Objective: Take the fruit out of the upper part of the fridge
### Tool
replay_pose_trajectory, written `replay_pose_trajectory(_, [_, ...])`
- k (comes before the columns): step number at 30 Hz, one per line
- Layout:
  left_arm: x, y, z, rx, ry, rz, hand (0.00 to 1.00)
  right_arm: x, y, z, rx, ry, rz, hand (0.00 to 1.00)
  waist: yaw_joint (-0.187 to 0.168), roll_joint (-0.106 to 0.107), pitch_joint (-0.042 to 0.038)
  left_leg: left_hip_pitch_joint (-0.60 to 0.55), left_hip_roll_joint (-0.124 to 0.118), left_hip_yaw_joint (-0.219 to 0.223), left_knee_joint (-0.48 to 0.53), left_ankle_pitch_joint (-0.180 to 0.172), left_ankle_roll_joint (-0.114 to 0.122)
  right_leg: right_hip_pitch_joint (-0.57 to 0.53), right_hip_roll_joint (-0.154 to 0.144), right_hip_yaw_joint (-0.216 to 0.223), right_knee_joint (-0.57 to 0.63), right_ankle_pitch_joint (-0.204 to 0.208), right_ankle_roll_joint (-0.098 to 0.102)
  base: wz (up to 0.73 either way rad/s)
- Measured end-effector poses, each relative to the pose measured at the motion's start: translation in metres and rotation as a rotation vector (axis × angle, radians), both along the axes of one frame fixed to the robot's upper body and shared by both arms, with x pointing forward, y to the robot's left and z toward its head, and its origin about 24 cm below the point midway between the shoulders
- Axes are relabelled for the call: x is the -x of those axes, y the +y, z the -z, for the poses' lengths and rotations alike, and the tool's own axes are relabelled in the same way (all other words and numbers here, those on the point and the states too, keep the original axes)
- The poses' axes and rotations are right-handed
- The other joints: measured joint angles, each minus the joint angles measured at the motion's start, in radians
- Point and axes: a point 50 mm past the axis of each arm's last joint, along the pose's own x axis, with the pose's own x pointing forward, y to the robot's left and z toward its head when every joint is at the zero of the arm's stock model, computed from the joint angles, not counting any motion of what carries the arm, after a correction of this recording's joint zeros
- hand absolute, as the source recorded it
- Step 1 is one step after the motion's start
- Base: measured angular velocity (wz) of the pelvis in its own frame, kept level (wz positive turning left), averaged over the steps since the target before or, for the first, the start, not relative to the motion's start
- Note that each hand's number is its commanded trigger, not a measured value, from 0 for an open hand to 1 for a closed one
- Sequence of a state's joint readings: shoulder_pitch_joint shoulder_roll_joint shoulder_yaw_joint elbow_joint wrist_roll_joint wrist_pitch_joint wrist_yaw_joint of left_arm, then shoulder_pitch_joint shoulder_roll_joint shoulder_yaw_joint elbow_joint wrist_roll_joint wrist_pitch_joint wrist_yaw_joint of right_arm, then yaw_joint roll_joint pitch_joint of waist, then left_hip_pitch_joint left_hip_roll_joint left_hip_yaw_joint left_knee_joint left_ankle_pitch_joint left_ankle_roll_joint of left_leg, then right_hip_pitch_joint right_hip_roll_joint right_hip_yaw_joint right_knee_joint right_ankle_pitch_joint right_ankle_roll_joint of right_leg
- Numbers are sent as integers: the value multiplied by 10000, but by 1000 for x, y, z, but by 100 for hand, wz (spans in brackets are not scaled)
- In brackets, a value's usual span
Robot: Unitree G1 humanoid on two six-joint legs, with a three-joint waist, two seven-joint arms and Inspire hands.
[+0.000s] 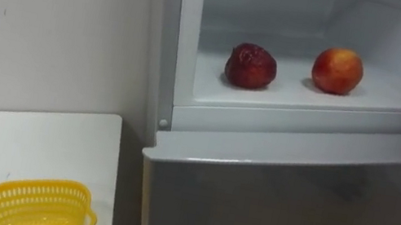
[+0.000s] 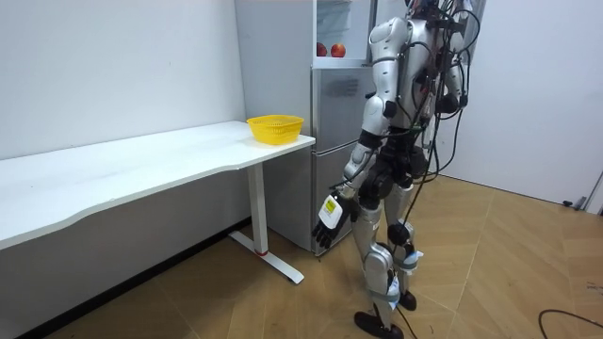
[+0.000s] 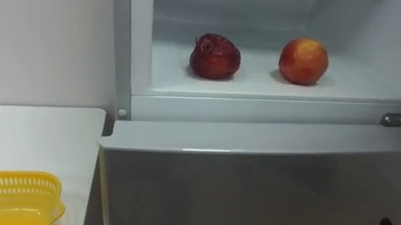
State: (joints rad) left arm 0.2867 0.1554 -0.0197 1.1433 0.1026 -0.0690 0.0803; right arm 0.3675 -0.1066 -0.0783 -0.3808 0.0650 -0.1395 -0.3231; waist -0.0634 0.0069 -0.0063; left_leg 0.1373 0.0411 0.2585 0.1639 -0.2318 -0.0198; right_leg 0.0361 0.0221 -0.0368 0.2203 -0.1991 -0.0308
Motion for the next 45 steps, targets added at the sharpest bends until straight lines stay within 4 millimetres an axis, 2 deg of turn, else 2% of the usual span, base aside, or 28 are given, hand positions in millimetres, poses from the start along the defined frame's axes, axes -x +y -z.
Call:
replay_pose_trajectory(6, [0, 1, 0, 67, 123, 516, 0, -13, 11, -26, 547, -1340, -552, 0, 157, -87, 67, 51, 0, -24, -2, 0, 0, 123, -15, -59, -47, 5, 2, 3])
replay_pose_trajectory(10, [-1, 2, 0, 168, 206, 734, 0, -12, 20, -42, 1000, -2109, -837, 0, 195, -41, 27, 72, -5, -142, -2, 0, 0, 147, -20, -168, -174, 17, 20, 9])
replay_pose_trajectory(16, [-3, 2, 0, 278, 339, 1099, 0, -20, 21, -58, 1602, -2925, -676, 0, 287, -59, 20, 51, 4, -193, -2, 0, 0, 161, -19, -256, -157, 30, 8, 1])
replay_pose_trajectory(20, [-3, 3, 0, 319, 372, 1113, 0, -22, 22, -61, 1942, -3128, -594, 0, 356, -108, 12, -23, 18, -289, -1, 0, 0, 165, -37, -439, -154, 43, -11, 7])
replay_pose_trajectory(22, [-5, 5, -1, 360, 425, 1170, 0, -23, 22, -65, 2000, -3300, -574, 0, 419, -173, 47, -60, 24, -432, -1, 0, 0, 176, -45, -589, -157, 45, -15, 18])
replay_pose_trajectory(26, [-6, 6, 0, 361, 686, 1367, 0, -29, 24, -74, 2070, -3783, -641, 0, 479, -265, 68, -59, 32, -577, 0, 0, 0, 257, -67, -811, -190, 47, -19, 17])
replay_pose_trajectory(30, [-5, 6, 1, 324, 961, 1829, 0, -34, 25, -83, 2025, -4283, -547, 0, 654, -384, 29, -53, 15, -708, 34, 2, 2, 370, -106, -1008, -349, 46, -21, 11])
replay_pose_trajectory(31, [-5, 5, 1, 311, 1010, 1844, 0, -36, 25, -84, 2022, -4310, -506, 0, 717, -428, 20, -32, 15, -724, 46, 2, 2, 388, -106, -1012, -350, 45, -21, 10])
replay_pose_trajectory(38, [3, 4, 1, 318, 1272, 1952, 0, -49, 27, -90, 2031, -4611, -544, 0, 745, -527, 88, 18, 2, -969, 61, 2, 2, 526, -96, -1075, -377, 46, -21, 6])
replay_pose_trajectory(42, [1, 5, 1, 270, 1310, 2146, 0, -59, 19, -93, 2717, -4560, -286, 0, 767, -588, 94, -28, -5, -1045, 60, 2, 2, 518, -101, -1158, -391, 46, -22, 4])
replay_pose_trajectory(45, [-1, 4, 1, 346, 1384, 2343, 0, -59, 15, -95, 2858, -4596, -83, 0, 936, -629, 88, -35, -3, -1048, 60, 2, 1, 515, -101, -1175, -398, 46, -22, 0])
